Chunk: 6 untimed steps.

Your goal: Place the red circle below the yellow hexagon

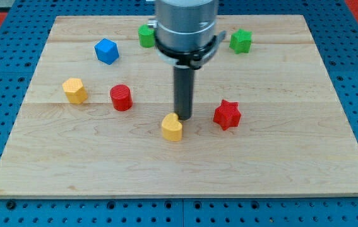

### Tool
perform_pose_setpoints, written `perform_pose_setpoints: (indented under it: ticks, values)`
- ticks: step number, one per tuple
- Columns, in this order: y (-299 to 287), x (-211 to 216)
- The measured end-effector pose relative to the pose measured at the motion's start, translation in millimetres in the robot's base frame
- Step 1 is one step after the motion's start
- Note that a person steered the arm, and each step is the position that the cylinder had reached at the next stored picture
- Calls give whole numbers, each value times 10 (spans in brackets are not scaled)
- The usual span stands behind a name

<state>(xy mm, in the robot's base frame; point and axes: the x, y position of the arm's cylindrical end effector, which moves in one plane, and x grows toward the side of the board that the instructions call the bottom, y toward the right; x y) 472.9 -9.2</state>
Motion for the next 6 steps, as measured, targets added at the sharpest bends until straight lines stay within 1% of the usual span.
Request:
perform_pose_setpoints:
  ticks: [1,2,3,4,5,6]
  values:
    - [-301,-349]
    - [-488,-498]
    - [-1152,-470]
    - [-1442,-156]
    - [-1517,-145]
    - [-1526,-476]
